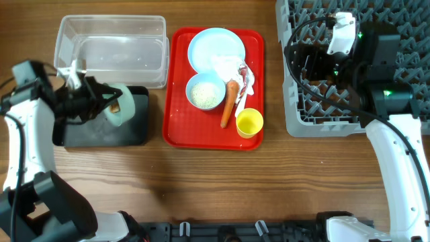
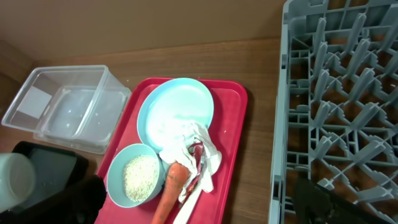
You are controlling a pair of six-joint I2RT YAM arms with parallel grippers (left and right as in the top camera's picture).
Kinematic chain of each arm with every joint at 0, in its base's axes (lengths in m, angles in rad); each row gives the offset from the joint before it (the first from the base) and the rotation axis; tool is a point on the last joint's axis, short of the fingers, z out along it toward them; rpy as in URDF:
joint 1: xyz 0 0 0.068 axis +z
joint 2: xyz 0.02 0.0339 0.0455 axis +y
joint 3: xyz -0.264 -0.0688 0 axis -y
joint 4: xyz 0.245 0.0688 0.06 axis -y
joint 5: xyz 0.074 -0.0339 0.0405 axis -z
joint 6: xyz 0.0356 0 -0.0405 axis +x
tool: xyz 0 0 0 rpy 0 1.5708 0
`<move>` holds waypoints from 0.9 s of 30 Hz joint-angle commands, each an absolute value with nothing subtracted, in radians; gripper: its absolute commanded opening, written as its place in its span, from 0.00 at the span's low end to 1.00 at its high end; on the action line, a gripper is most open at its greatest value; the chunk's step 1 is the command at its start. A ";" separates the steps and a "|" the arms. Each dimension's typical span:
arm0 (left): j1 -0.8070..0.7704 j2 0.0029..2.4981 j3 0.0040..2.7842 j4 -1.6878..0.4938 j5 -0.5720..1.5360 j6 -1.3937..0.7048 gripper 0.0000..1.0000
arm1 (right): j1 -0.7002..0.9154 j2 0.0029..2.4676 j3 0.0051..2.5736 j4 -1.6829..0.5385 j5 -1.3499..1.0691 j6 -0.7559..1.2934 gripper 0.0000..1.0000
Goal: Sort waste into correct bins and load items into the dishwasher rack
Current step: 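Carry the bowl left and tip the scrap onto the black tray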
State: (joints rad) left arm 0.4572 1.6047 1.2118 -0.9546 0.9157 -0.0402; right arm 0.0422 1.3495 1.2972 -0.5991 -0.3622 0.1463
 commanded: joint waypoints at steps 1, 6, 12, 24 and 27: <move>0.576 1.624 1.126 -0.920 1.262 0.122 0.04 | 0.038 1.352 1.317 -0.599 -0.360 0.160 0.99; 0.678 1.699 1.052 -0.896 1.474 0.241 0.04 | 0.038 1.352 1.317 -0.604 -0.361 0.160 0.99; 0.704 1.854 1.042 -0.841 1.567 0.258 0.04 | 0.038 1.352 1.317 -0.611 -0.360 0.159 0.99; 0.704 1.895 1.043 -0.912 1.576 0.176 0.04 | 0.038 1.352 1.317 -0.606 -0.360 0.157 0.99; 0.698 1.868 1.053 -0.908 1.576 0.180 0.04 | 0.038 1.352 1.317 -0.603 -0.360 0.157 0.99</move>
State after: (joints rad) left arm 0.6998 1.8931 1.0451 -0.9115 1.5433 0.1810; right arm 0.0422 1.3495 1.2972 -0.6125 -0.3622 0.1463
